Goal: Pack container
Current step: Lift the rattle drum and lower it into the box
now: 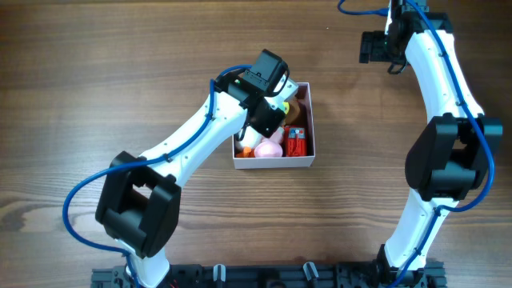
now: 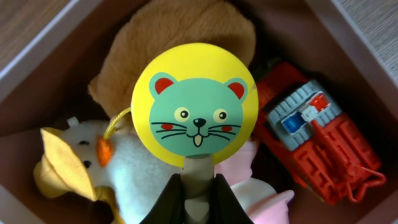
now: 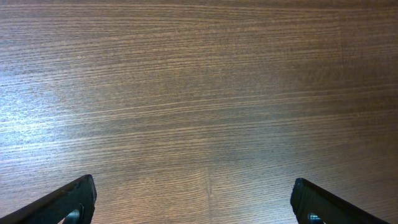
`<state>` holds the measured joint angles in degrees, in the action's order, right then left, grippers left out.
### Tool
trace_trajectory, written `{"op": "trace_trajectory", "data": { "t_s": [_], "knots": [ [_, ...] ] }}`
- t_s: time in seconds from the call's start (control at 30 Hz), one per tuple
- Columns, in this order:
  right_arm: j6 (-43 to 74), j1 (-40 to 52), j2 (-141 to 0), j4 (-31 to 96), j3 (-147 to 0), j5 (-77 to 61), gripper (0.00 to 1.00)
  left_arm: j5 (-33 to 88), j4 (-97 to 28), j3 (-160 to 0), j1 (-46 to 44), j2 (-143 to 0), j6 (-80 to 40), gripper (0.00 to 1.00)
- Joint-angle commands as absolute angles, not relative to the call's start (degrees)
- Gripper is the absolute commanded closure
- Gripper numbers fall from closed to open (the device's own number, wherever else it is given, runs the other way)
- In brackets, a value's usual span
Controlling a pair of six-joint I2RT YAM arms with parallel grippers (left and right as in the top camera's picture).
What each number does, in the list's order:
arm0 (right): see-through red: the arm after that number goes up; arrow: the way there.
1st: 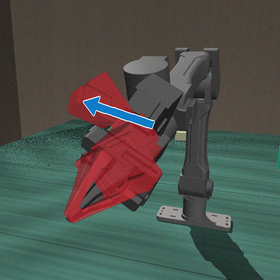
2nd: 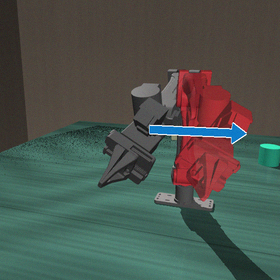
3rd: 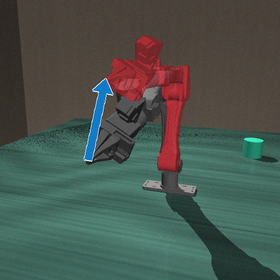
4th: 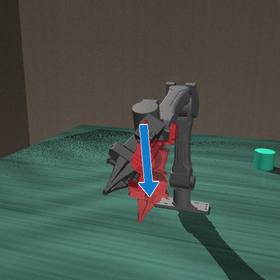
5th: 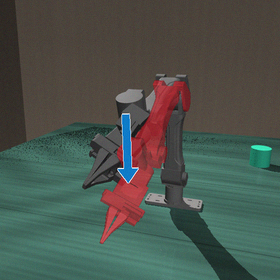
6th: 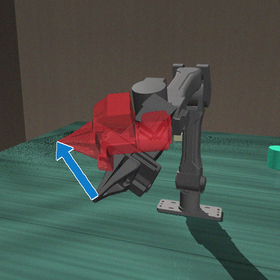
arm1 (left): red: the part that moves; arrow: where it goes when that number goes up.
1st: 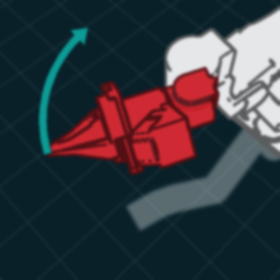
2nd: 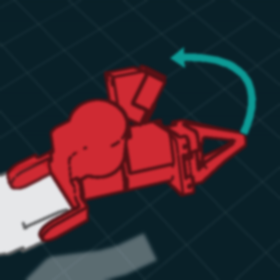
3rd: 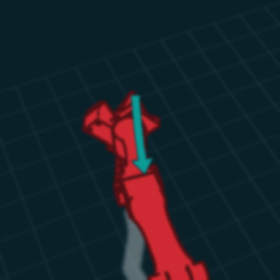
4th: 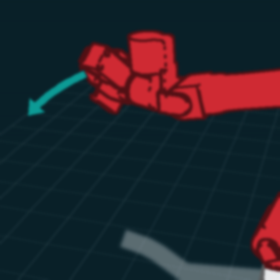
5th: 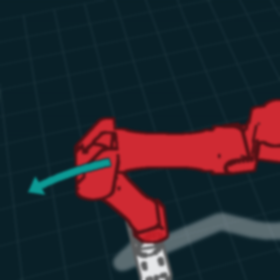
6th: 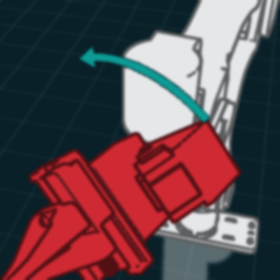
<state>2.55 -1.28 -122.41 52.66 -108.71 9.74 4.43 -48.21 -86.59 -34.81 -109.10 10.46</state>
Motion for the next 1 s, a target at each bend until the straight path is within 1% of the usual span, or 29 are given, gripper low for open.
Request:
{"op": "trace_trajectory", "data": {
  "t_s": [0.0,0.53,0.67,0.7,0.73,0.77,0.8,0.83,0.87,0.97],
  "knots": [
    [2.98,-0.99,-120.42,52.49,-109.91,10.7,0.01,5.76,-48.07,-86.24,-34.68,-110.87,11.81,0.9],
    [2.98,-0.99,-120.42,52.49,-109.91,10.7,0.01,7.92,-52.27,-86.24,-34.65,-113.19,11.81,0.89],
    [2.98,-0.99,-120.42,52.51,-109.93,10.7,0.01,7.9,-52.18,-86.24,-34.65,-113.19,11.81,0.85],
    [3.01,-0.99,-120.42,52.51,-109.91,10.7,0.0,7.9,-52.14,-86.24,-34.65,-113.19,11.81,0.77],
    [2.98,-0.99,-120.42,52.49,-109.93,10.7,0.01,7.86,-52.03,-86.24,-34.61,-113.19,11.81,0.57],
    [2.98,-0.99,-120.42,52.49,-109.91,10.7,0.0,7.75,-51.86,-86.24,-34.59,-113.19,11.84,0.43],
    [2.96,-0.99,-120.42,52.49,-109.91,10.7,0.0,7.42,-51.64,-86.24,-34.52,-113.19,11.81,0.38],
    [2.98,-0.99,-120.42,52.51,-109.91,10.7,0.01,7.2,-51.51,-86.26,-34.5,-113.19,11.84,0.3],
    [2.98,-0.99,-120.42,52.49,-109.91,10.7,0.0,6.94,-51.42,-86.26,-34.5,-113.16,11.84,0.24],
    [2.98,-0.99,-120.42,52.51,-109.93,10.7,0.01,5.5,-51.2,-86.39,-34.48,-113.06,11.84,0.21]
  ]
}}
